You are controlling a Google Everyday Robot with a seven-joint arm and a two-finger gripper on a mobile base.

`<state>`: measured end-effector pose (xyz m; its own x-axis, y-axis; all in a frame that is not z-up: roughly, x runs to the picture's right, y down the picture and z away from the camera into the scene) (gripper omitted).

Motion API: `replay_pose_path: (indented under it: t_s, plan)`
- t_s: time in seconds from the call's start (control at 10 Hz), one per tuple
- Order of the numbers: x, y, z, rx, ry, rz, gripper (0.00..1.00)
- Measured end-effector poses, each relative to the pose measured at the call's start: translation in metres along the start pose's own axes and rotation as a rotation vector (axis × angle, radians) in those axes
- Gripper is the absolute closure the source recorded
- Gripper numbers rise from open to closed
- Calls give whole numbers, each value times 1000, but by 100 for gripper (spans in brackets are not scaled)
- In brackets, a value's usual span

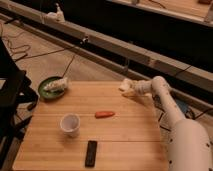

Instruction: Place the white sponge in the ceramic cup

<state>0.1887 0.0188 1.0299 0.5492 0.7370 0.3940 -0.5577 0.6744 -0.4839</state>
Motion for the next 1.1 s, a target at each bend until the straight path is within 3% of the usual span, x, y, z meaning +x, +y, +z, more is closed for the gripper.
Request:
replay_pose_path:
  t_s: [0.2, 0.3, 0.8, 1.1]
  plan:
    - [-1, 0, -1, 3, 3, -10, 96]
    - [-1, -1, -1, 5, 2, -13, 100]
    - [-12, 5, -6, -7, -18, -37, 100]
    - [-38, 4, -35, 2, -59, -87, 100]
